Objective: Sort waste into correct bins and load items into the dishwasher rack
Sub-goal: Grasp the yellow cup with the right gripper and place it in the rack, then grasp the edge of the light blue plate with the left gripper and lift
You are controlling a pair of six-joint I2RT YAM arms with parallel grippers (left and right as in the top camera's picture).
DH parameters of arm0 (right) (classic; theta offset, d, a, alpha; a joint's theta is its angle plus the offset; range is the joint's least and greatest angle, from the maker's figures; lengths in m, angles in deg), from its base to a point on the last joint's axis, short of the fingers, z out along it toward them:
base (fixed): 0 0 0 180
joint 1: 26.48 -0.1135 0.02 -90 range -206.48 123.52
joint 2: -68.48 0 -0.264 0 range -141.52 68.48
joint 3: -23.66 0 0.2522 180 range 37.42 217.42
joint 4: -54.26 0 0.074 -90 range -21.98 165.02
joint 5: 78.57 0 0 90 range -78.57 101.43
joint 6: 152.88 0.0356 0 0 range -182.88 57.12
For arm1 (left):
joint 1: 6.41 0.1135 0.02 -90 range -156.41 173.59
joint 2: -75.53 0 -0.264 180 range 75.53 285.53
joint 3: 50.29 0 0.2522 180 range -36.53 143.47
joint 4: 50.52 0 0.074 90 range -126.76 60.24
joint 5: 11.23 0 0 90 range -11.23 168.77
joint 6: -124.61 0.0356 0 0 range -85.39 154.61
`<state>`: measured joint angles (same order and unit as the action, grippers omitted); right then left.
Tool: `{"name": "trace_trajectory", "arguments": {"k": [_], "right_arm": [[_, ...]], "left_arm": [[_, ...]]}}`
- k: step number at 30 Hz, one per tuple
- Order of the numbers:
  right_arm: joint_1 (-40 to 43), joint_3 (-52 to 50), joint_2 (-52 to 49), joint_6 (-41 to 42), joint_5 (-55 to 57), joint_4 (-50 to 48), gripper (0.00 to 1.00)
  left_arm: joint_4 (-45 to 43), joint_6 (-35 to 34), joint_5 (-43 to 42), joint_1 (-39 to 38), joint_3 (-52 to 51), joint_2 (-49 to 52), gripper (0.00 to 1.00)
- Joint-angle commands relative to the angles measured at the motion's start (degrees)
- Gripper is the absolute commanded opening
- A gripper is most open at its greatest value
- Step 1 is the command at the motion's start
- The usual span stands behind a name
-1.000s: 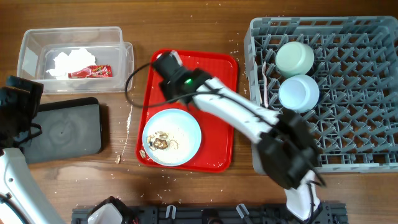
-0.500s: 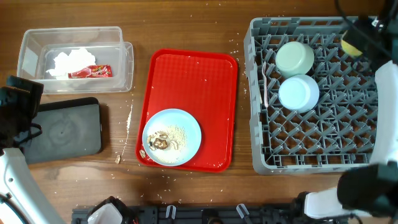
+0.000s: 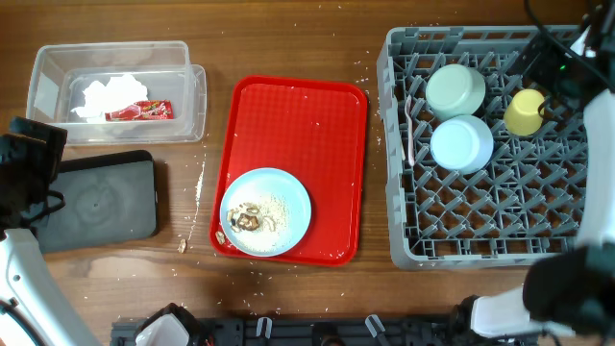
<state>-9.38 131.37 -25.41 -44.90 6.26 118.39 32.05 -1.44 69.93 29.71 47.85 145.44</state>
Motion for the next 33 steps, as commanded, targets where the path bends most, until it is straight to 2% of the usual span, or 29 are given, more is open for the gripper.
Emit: {"name": "trace_trajectory", "arguments": {"k": [1,4,9,11,13,14,16,17,18,19,20,22,25,27,29,31,33], "right_arm": [[0.1,0.5,8.4,2.5,-24.4,-5.6,1.0],[0.1,0.5,9.0,14.2,-22.1,-8.9,1.0],[0.1,0.5,8.9,15.2,-4.7,-3.6,1.0],[0.1,0.5,8.9,15.2,-1.1,-1.0,1.0],[0.1,0.5,8.9,15.2,-1.0,0.7,1.0],[0.1,0.5,8.9,15.2,-1.0,0.7,0.99],[0.1,0.5,8.9,15.2,-1.0,0.7,1.0],[0.1,0.5,8.9,15.2,-1.0,0.7,1.0],[0.1,0.5,8.9,15.2,-1.0,0.7,1.0],[0.1,0.5,8.9,15.2,-1.0,0.7,1.0],[0.1,0.5,8.9,15.2,-1.0,0.7,1.0],[0.1,0.5,8.9,15.2,-1.0,0.7,1.0],[0.1,0.5,8.9,15.2,-1.0,0.7,1.0],[0.1,0.5,8.9,15.2,-1.0,0.7,1.0],[0.1,0.5,8.9,15.2,-1.0,0.7,1.0],[0.1,0.5,8.9,15.2,-1.0,0.7,1.0],[0.1,0.5,8.9,15.2,-1.0,0.7,1.0]], "left_arm": [[-0.2,0.9,0.1,0.2,0.0,0.0,1.0],[-0.2,0.9,0.1,0.2,0.0,0.0,1.0],[-0.3,0.9,-0.1,0.2,0.0,0.0,1.0],[-0.2,0.9,-1.3,0.2,0.0,0.0,1.0],[5.8,1.0,-13.1,-0.4,0.0,0.1,1.0],[8.2,1.8,-15.8,-2.1,0.0,0.2,1.0],[9.9,6.1,-16.9,-8.7,0.0,0.2,1.0],[9.6,7.0,-16.8,-15.7,0.0,0.3,1.0],[8.9,6.9,-16.8,-20.1,0.0,0.4,0.98],[7.2,6.6,-16.1,-26.8,-0.1,1.0,0.91],[5.8,3.8,-12.6,-32.7,0.0,1.9,0.85],[4.4,-6.6,0.9,-46.9,-0.1,6.7,0.81],[1.0,-15.0,9.2,-61.5,0.0,17.4,0.77],[-0.2,-20.8,12.8,-66.9,0.0,25.3,0.73],[-4.1,-24.7,12.7,-70.7,0.0,34.9,0.67],[-8.5,-24.7,11.9,-73.2,0.0,40.9,0.63],[-10.1,-26.0,12.0,-75.1,0.0,44.1,0.5]]}}
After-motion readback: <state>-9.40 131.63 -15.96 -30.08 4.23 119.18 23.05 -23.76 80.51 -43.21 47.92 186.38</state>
